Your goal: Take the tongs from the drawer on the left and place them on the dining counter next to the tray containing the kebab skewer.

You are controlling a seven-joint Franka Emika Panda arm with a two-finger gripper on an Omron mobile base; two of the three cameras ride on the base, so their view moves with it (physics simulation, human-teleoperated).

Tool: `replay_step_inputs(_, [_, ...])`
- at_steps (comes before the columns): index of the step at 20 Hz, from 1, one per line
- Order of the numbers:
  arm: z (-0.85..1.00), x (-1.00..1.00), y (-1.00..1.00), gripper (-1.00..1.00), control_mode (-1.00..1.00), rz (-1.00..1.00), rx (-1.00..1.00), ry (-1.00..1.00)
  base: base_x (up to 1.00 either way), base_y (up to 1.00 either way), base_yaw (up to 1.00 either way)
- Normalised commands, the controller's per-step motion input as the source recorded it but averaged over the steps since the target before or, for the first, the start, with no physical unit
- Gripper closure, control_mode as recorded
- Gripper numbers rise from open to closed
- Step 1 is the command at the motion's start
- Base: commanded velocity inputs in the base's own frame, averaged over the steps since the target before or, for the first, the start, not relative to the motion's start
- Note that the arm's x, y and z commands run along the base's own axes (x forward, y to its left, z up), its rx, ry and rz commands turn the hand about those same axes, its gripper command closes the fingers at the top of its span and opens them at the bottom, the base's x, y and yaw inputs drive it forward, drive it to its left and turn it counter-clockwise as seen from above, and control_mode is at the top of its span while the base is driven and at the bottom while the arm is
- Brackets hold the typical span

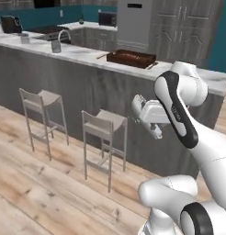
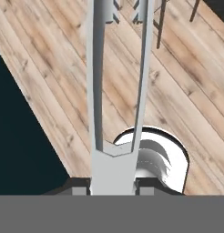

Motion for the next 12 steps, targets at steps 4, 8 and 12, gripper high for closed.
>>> replay_step_inputs(4, [0.0,0.0,0.0,1.0,1.0,0.0,0.0,0.0,0.33,0.94,-0.69])
replay_step_inputs(8, [0.0,0.0,0.0,1.0,1.0,0.0,0.0,0.0,0.21,0.94,-0.68])
replay_step_inputs(12, [0.0,0.0,0.0,1.0,1.0,0.0,0.0,0.0,0.21,0.89,-0.7])
